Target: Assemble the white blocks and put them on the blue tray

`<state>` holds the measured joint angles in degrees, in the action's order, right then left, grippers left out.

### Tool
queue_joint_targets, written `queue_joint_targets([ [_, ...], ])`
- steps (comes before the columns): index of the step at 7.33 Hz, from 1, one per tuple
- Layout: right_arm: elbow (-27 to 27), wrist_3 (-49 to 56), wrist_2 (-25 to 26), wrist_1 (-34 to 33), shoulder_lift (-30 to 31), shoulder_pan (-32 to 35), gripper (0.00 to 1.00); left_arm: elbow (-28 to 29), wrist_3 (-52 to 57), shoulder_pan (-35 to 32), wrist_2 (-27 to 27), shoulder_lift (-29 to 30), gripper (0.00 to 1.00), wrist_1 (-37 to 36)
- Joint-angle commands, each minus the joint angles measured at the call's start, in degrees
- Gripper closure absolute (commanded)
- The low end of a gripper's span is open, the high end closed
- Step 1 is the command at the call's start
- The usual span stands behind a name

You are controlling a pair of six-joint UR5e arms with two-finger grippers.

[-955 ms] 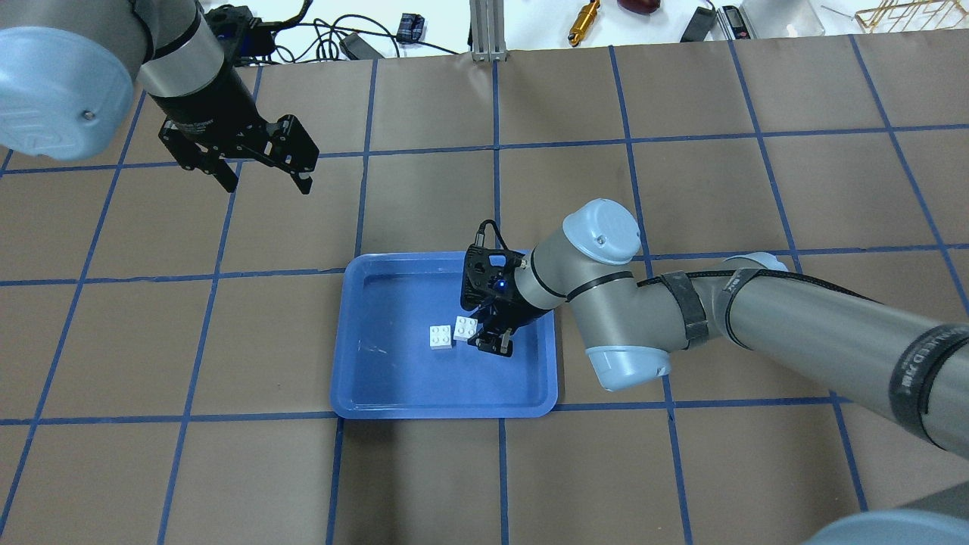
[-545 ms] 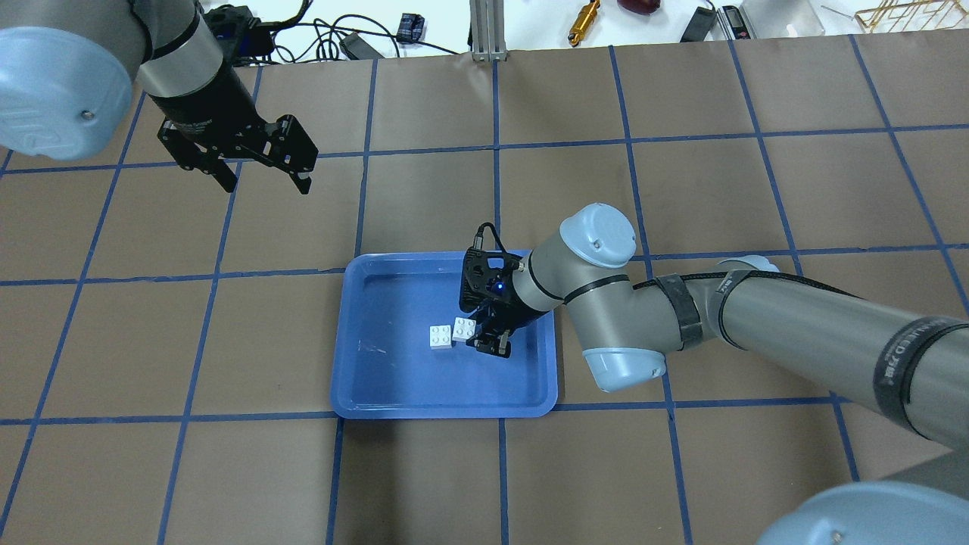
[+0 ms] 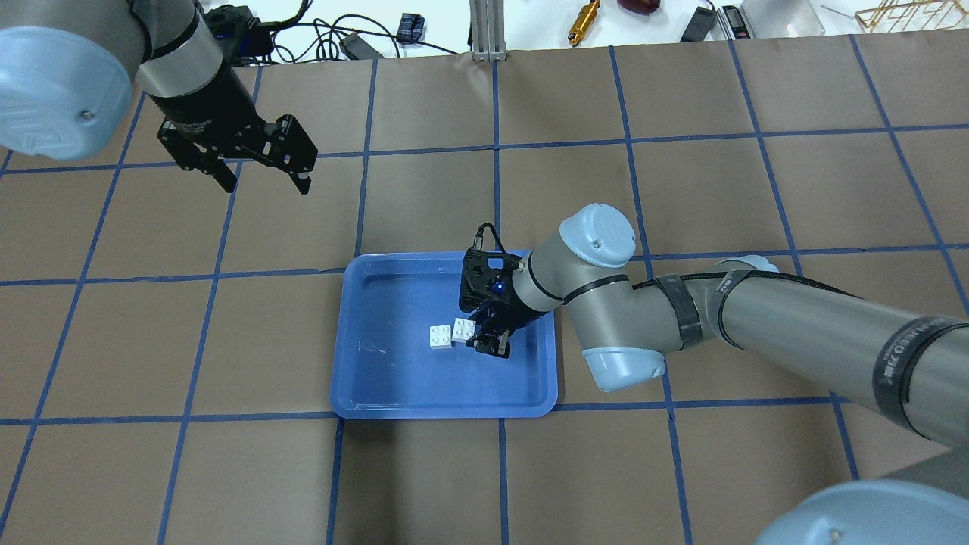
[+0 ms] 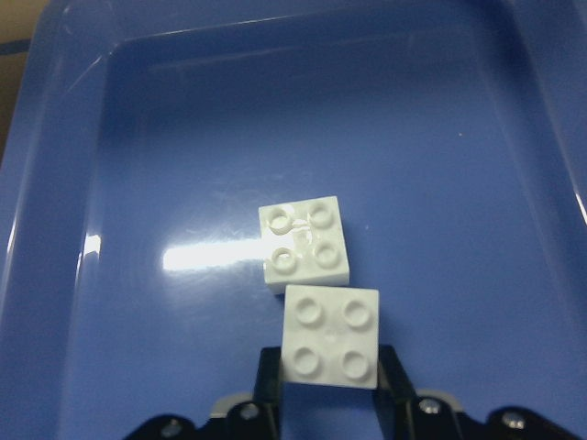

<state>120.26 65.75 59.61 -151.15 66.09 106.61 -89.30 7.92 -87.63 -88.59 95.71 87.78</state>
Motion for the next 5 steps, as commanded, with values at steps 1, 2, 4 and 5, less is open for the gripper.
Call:
queue_joint_targets([
  [1,0.0,-0.1,-0.2,0.2,-0.1,0.0,0.56,0.0,0.0,0.0,0.0,0.0,0.0,0.0],
  [2,0.0,0.0,-0.2,0.2,-0.2,0.0,0.52,0.0,0.0,0.0,0.0,0.0,0.0,0.0],
  [4,0.0,-0.1,-0.2,0.2,-0.2,0.0,0.41,-0.8,-0.2,0.0,0.1,-0.1,0.0,-0.1],
  [5,0.0,-0.2,-0.2,0.2,-0.1,0.0,0.39,-1.0,-0.5,-0.2,0.1,0.0,0.0,-0.1],
])
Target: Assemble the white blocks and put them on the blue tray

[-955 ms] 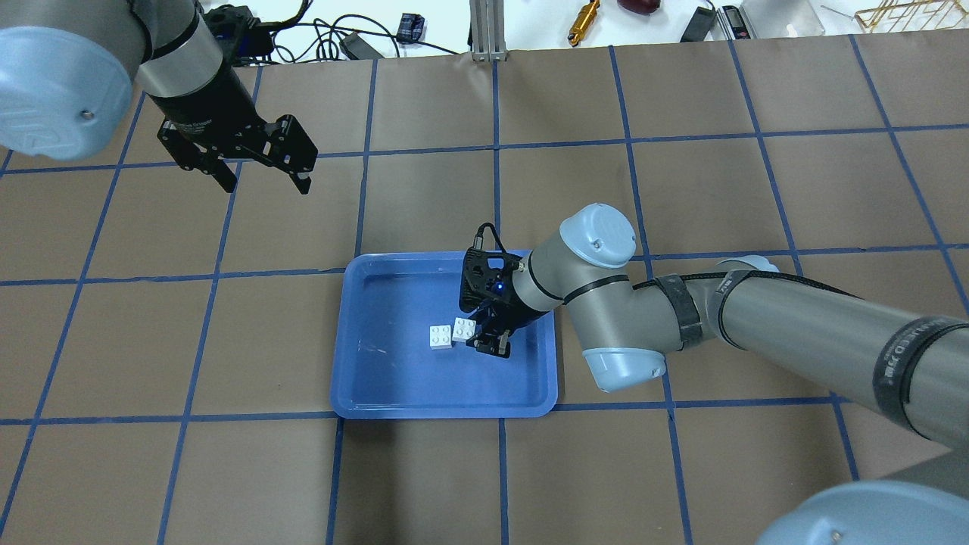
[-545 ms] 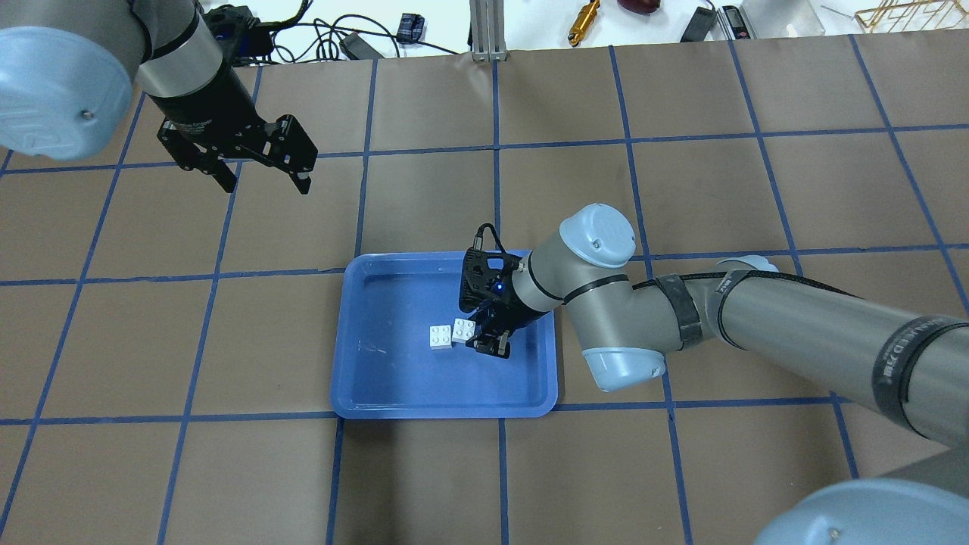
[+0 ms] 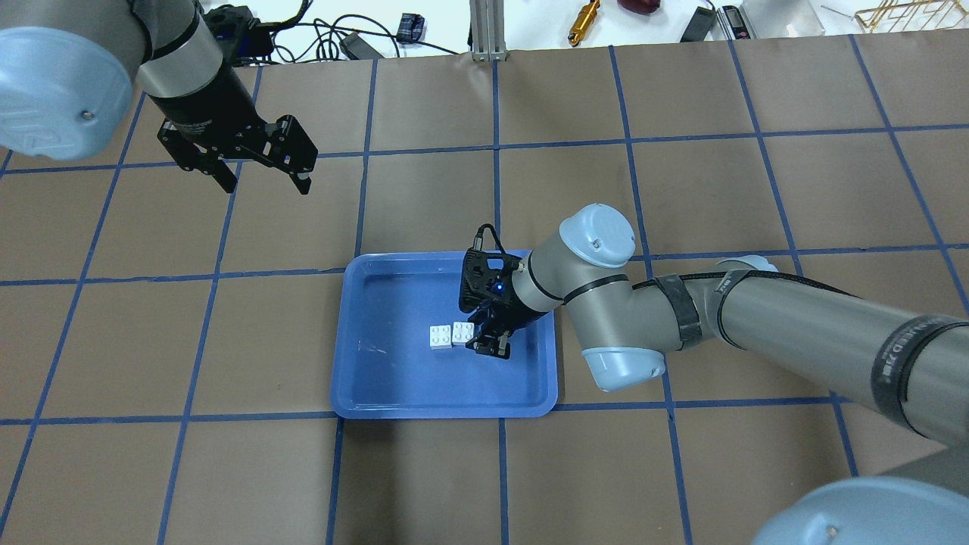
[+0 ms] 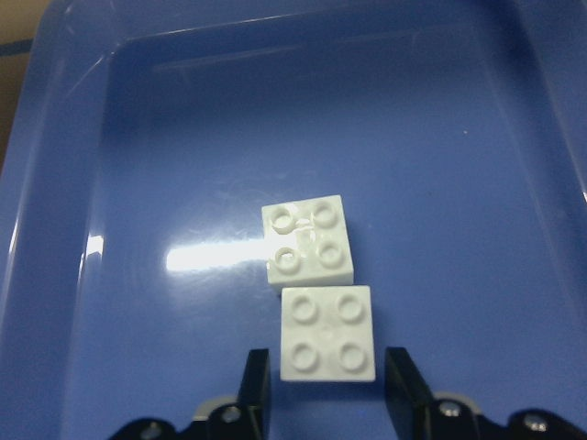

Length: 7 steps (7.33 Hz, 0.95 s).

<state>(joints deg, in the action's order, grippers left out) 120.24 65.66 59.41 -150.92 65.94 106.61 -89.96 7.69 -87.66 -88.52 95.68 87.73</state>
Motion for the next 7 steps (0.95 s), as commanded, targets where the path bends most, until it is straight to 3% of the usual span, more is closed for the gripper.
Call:
queue_joint_targets([
  [1,0.0,-0.2,0.1,0.1,0.2,0.0,0.29,-1.2,-1.6,-0.2,-0.2,0.1,0.0,-0.1],
  [2,-0.3,-0.5,0.3,0.1,0.9,-0.2,0.0,-2.4,-2.0,-0.2,-0.1,0.3,0.0,-0.2],
  [5,-2.5,-3.7,1.1,2.5,6.9,-2.4,0.0,-9.8,-2.2,-2.1,-0.1,0.6,0.0,-6.4],
  [7,-4.4,-12.9,6.3,6.8,9.9,-6.8,0.0,-15.6,-2.9,-4.8,-0.1,0.5,0.0,-11.8],
])
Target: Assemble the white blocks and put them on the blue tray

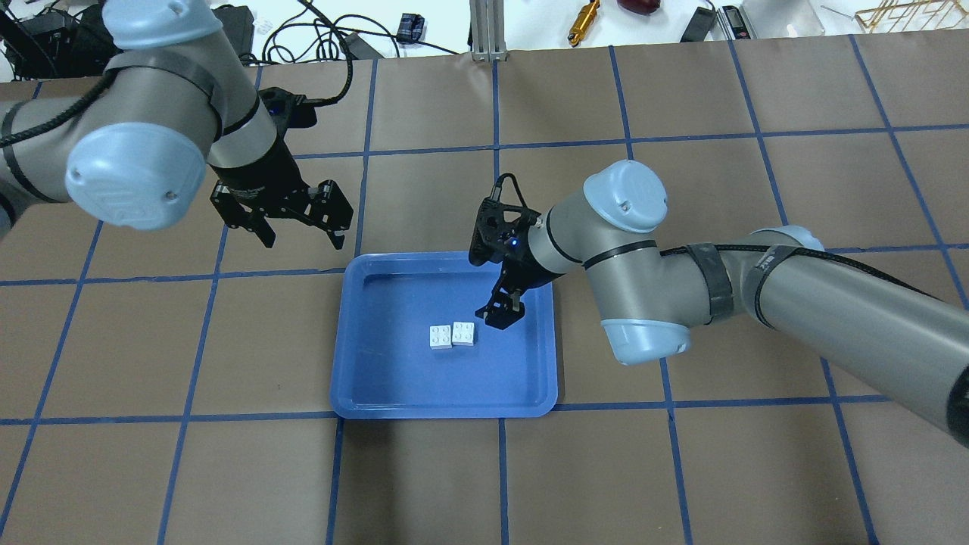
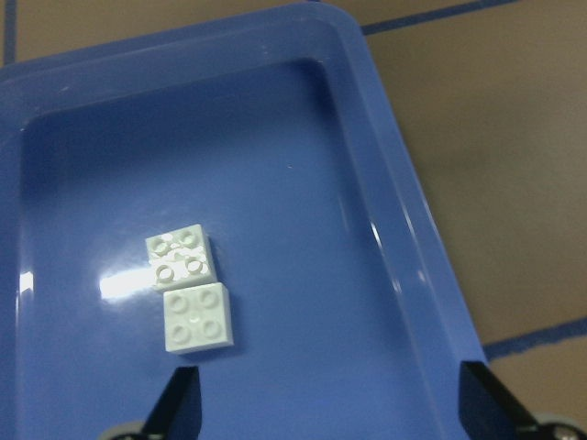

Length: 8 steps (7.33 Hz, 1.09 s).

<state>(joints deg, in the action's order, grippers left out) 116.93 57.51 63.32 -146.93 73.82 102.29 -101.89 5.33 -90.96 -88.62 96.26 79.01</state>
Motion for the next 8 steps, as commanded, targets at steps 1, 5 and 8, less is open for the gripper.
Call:
queue_joint_targets([
  [1,-2.6,-10.6,2.9,5.7,3.2,-4.3,0.0,-7.0,-5.4,-2.5,0.2,0.0,0.0,-6.1],
  [5,-20.3,-24.3,12.0,35.1,3.4,-13.1,0.0,-15.9,-9.1,-6.7,0.5,2.0,0.02,-20.6],
  [8,-26.5,-28.1,17.2,45.7,4.3,-15.9,0.0,-17.4,-9.1,-7.9,0.4,4.3,0.1,-23.8],
])
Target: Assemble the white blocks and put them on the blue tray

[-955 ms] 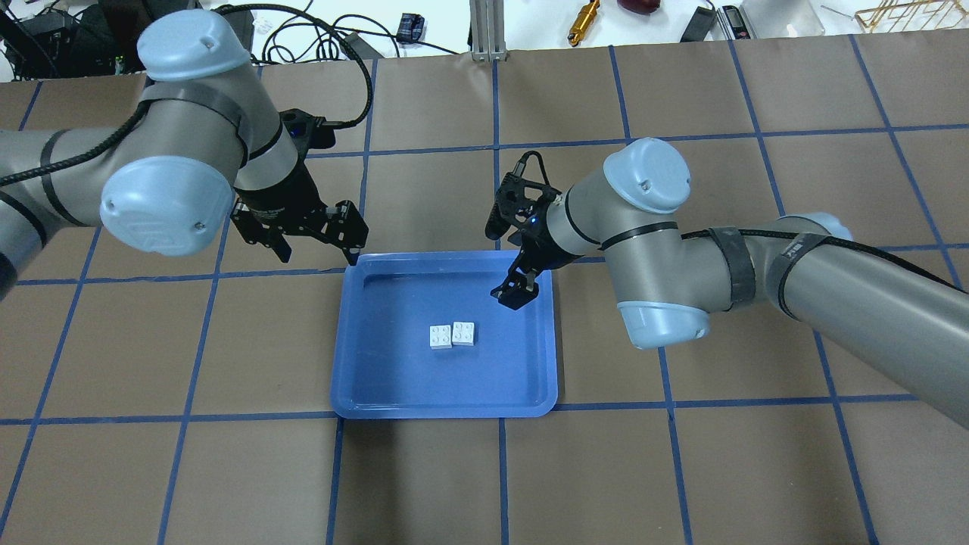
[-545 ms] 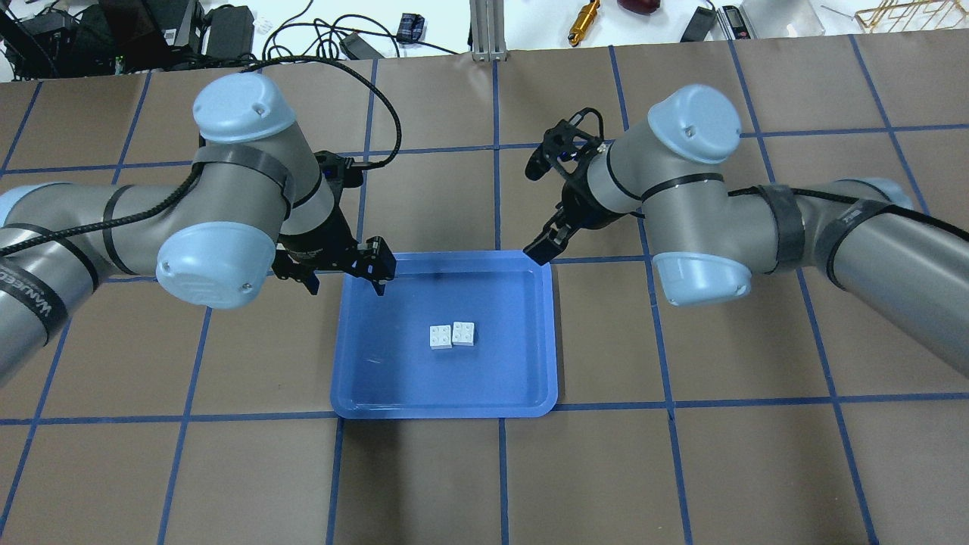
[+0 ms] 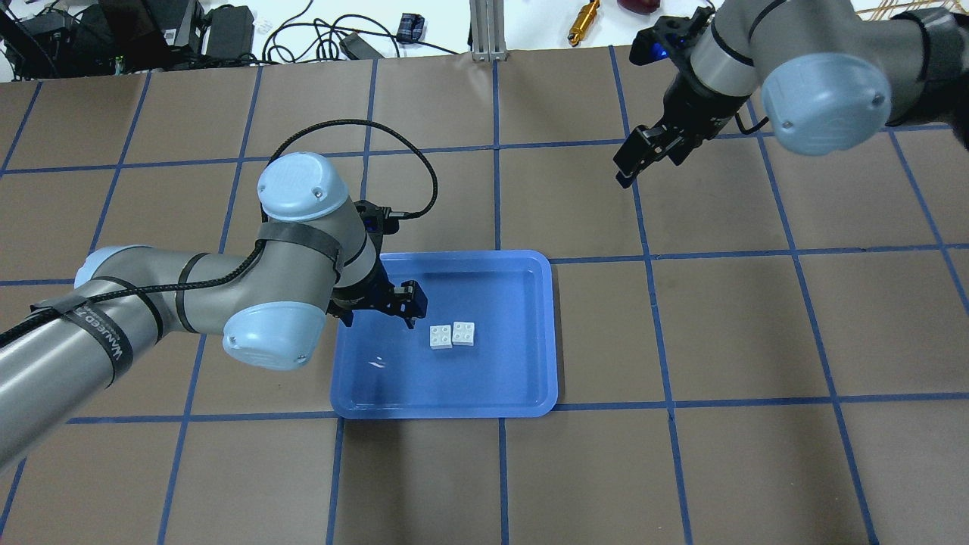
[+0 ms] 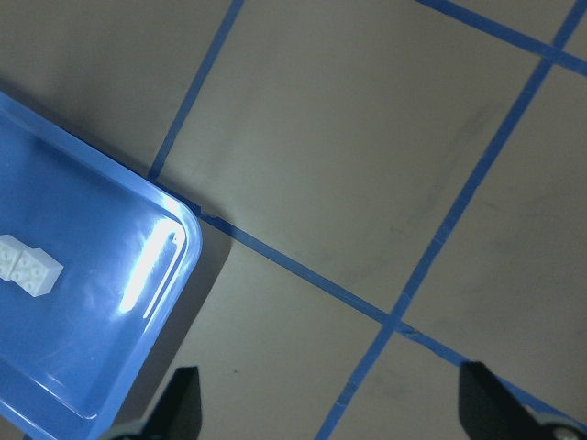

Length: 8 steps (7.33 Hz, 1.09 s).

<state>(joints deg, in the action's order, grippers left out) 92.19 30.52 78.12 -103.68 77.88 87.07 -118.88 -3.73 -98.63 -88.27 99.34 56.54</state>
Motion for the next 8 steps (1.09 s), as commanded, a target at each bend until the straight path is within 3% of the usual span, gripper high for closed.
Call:
queue_joint_targets([
  [1,-1.8,-1.2,2.4,2.6,0.3,-0.7,0.0,-0.5,-0.4,-0.3,0.0,2.1,0.15,-1.7],
  [3,-2.1,-2.6,2.7,5.7,0.9,-0.7,0.0,-0.5,-0.5,-0.3,0.0,4.8,0.41,-6.3],
  [5,-1.8,-10.7,5.9,7.3,3.0,-0.7,0.0,-0.5,-0.5,-0.3,0.1,5.8,0.85,-6.7],
  [7,-1.5,-21.4,6.3,14.3,6.6,-0.7,0.0,-0.5,-0.7,-1.2,0.3,6.2,0.96,-6.7],
  [8,-1.1,-28.2,6.7,14.6,8.6,-0.6,0.0,-0.5,-2.3,-3.0,0.1,6.2,0.99,-6.7],
])
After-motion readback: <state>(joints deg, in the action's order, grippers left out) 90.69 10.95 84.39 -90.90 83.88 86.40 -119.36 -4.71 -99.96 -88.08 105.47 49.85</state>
